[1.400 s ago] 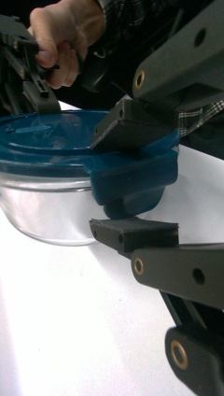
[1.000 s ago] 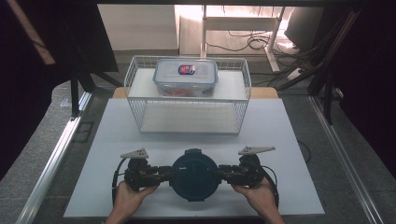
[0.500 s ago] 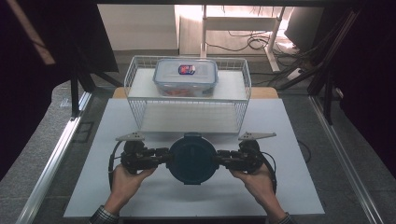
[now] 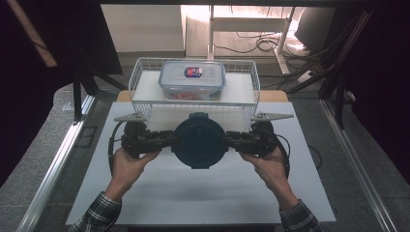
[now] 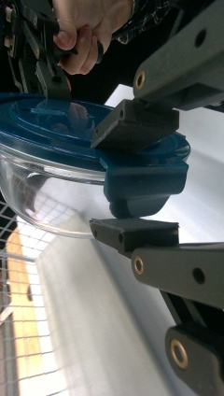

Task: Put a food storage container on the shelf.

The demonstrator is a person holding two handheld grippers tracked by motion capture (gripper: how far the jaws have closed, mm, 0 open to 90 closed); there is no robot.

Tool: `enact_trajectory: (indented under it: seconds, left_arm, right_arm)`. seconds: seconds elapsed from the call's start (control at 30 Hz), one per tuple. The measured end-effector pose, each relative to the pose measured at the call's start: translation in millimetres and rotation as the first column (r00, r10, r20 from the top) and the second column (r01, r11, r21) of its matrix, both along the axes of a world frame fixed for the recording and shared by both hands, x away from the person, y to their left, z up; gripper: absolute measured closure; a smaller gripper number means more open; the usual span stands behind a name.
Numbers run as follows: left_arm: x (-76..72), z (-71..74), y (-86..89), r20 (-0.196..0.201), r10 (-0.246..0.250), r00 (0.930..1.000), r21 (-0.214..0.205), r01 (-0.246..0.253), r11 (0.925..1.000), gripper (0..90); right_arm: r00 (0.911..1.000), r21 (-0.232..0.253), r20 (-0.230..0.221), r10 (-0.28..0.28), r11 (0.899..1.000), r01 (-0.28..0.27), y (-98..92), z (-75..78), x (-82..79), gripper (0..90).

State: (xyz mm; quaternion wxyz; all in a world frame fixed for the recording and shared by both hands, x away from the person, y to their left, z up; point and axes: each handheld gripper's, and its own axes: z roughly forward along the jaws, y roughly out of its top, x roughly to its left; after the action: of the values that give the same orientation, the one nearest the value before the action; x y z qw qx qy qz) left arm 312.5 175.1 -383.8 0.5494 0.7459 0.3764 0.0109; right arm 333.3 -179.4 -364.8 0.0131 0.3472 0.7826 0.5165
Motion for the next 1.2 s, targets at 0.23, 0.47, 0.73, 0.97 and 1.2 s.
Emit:
enact_trajectory:
  seconds: [0.23, 0.47, 0.73, 0.97, 1.2]
  left_arm:
    - [10.9, 18.7, 3.9, 0.021, 0.004, 0.9998, -0.004, -0.004, 1.0000, 56.2]
    - [25.0, 39.4, 8.9, 0.040, 0.009, 0.9992, -0.003, -0.009, 1.0000, 56.2]
    - [46.7, 73.1, 15.4, 0.053, 0.022, 0.9983, -0.011, -0.022, 0.9997, 56.2]
    - [62.6, 98.9, 21.5, 0.082, 0.025, 0.9963, -0.022, -0.023, 0.9995, 56.3]
    - [77.9, 118.9, 29.3, 0.100, 0.038, 0.9942, -0.044, -0.034, 0.9985, 56.3]
  right_arm:
    - [0.9996, 0.014, 0.027, -0.004, 1.000, 0.003, 3.6, 20.2, 12.2, 56.3]
    - [0.9985, 0.023, 0.054, -0.010, 1.000, 0.008, 8.6, 40.0, 25.7, 56.3]
    - [0.9970, 0.043, 0.075, -0.018, 0.999, 0.015, 14.3, 70.9, 47.5, 56.4]
    - [0.9948, 0.057, 0.099, -0.023, 0.998, 0.018, 19.7, 96.7, 62.3, 56.4]
    - [0.9916, 0.064, 0.126, -0.028, 0.998, 0.020, 26.6, 117.8, 76.7, 56.4]
